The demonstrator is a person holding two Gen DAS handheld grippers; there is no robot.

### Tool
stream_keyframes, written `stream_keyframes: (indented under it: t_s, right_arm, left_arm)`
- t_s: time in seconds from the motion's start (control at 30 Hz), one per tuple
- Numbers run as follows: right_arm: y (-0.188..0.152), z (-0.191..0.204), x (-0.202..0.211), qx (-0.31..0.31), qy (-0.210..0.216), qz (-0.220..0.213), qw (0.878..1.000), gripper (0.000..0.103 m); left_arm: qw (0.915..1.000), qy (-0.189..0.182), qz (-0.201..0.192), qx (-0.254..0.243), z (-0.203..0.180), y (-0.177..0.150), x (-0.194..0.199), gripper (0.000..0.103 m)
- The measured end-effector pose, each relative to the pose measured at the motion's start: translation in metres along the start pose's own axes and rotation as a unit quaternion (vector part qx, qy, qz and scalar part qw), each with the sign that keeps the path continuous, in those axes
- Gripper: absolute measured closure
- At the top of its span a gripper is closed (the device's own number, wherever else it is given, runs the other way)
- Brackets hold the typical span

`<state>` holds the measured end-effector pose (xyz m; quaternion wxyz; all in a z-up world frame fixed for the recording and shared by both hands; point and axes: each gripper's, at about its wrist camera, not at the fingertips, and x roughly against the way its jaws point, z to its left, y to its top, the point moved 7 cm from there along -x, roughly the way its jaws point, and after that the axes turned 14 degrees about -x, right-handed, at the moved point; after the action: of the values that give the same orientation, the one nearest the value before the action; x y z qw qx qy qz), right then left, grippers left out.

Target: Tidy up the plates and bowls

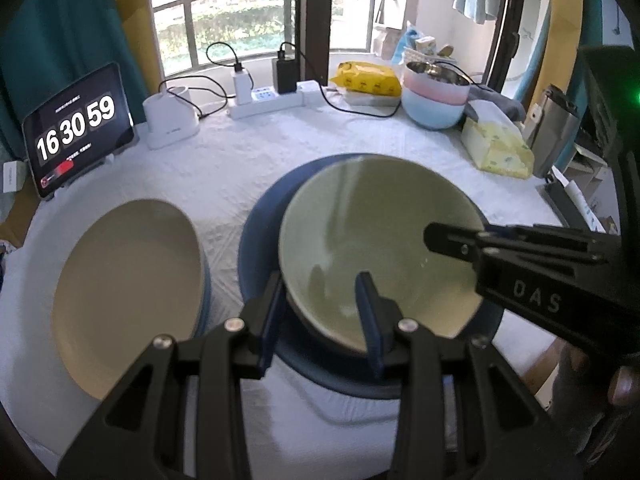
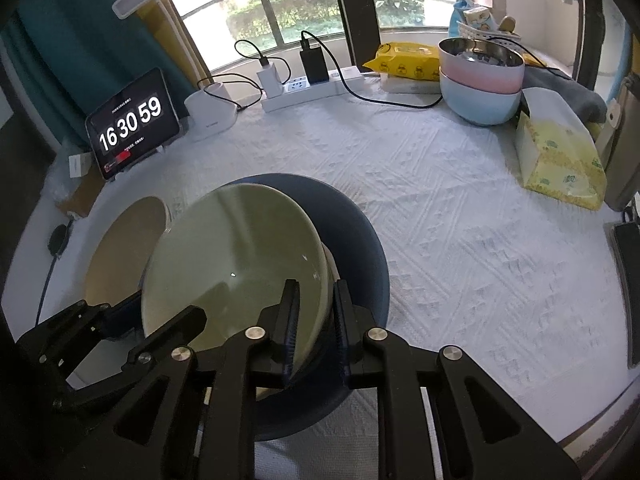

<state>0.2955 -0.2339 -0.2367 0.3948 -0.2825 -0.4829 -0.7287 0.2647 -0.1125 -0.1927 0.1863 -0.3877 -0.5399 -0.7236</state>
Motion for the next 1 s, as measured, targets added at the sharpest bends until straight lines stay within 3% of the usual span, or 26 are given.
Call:
stream_keyframes:
  t_s: [0.37,0.57,1.0]
  right_arm:
    - [0.007,-0.001,0.013,-0.01,0.004,-0.007,1.0,0.081]
    - [0.014,-0.004,0.026,-0.018,0.005,-0.022,1.0,0.081]
    - [0.024,-0.039,0.034,-0.049,-0.009,-0.034,0.998,0.08]
  left_arm:
    - [0.9995,-0.016,-0.025,0.014,0.008,0.004,0.017,0.065]
    - [0.9985,-0.003,-0.046,0.03,0.028,0.009,0.032,0.065]
    - [0.997,0.012,-0.029,0.07,0.071,-0.006,0.018,0.065]
